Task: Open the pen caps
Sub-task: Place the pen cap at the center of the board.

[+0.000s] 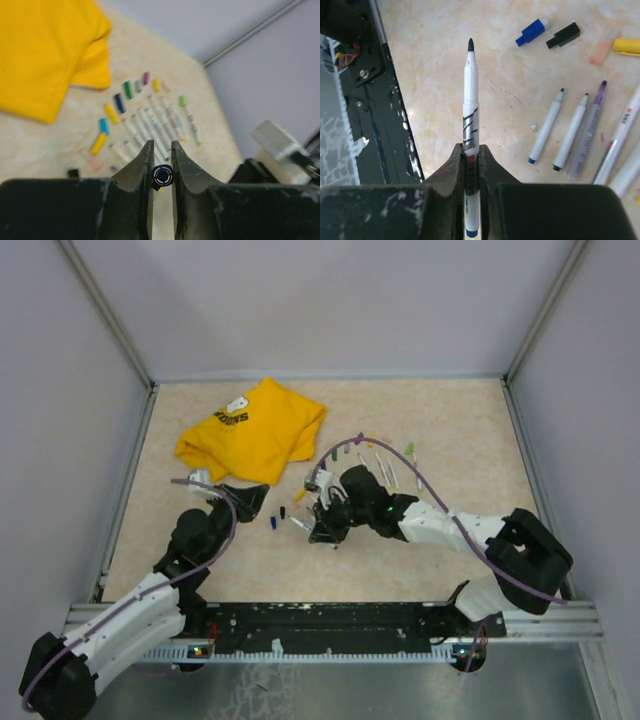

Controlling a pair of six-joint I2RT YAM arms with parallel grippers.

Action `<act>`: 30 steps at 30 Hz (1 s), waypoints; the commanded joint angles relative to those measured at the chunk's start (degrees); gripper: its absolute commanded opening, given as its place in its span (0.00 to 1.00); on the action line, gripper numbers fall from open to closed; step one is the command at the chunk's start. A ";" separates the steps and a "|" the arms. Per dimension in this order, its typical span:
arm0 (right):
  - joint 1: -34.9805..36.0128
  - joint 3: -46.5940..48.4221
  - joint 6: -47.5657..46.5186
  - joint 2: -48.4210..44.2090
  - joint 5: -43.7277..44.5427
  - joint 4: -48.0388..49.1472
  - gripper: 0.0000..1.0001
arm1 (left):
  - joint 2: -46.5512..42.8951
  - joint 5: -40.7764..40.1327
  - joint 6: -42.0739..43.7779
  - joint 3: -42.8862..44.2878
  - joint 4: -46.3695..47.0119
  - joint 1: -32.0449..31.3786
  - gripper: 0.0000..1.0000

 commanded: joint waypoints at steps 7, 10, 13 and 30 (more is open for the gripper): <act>11.59 6.34 11.50 11.39 29.04 2.72 0.00 | 13.23 -9.58 -6.94 8.64 -41.29 0.16 0.00; 11.86 6.74 11.38 12.74 29.48 2.47 0.00 | 18.27 -10.47 -9.07 10.44 -43.07 0.11 0.00; 12.70 7.02 10.18 13.79 31.50 2.19 0.00 | 21.16 -9.54 -9.51 11.12 -42.05 0.16 0.00; 13.62 10.19 6.94 19.45 38.28 -2.13 0.17 | 24.32 -6.87 -9.27 10.26 -38.19 0.16 0.16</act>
